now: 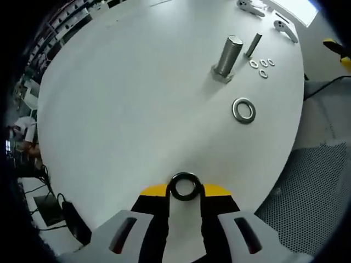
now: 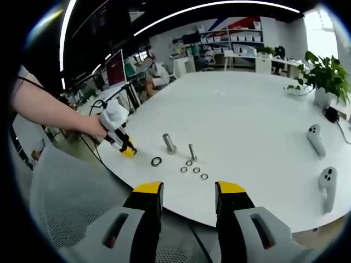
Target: Place the washer onto the threaded stud by aligning its center hole with the stud, sliding it down to the base, and recovering from edge contact or off-axis alignment until the washer reaches the visible bottom stop.
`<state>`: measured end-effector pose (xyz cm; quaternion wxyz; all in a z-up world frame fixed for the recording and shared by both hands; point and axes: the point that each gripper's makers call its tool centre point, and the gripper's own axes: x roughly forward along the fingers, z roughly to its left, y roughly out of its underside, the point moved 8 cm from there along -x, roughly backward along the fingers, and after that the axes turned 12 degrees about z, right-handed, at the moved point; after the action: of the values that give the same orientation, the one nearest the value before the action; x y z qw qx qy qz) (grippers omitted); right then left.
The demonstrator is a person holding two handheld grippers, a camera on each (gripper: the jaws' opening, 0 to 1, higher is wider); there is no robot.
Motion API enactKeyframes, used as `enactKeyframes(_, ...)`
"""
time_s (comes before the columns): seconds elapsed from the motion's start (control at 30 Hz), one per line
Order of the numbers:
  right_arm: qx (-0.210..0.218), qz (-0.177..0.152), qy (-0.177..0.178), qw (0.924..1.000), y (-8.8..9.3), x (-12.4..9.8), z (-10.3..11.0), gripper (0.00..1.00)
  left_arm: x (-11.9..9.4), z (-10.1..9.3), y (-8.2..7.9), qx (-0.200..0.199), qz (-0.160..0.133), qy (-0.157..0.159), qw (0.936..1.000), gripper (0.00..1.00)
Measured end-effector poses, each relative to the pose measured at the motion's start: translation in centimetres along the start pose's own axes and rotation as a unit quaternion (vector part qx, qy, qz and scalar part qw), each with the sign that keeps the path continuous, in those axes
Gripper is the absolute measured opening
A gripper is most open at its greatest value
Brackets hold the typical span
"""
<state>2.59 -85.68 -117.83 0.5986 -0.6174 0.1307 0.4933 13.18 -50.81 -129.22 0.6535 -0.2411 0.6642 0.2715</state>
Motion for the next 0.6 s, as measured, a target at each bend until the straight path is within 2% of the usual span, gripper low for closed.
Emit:
enactKeyframes(0.3,0.000,0.000,0.001,1.0000,0.0,0.0,0.0,0.40,-0.5,0.1,-0.5,0.027,0.003,-0.005,0.9996,0.19)
enactKeyframes(0.6,0.001,0.001,0.000,1.0000,0.0,0.0,0.0,0.40,-1.9,0.3,-2.1,0.041,-0.016,-0.010,0.9990,0.19)
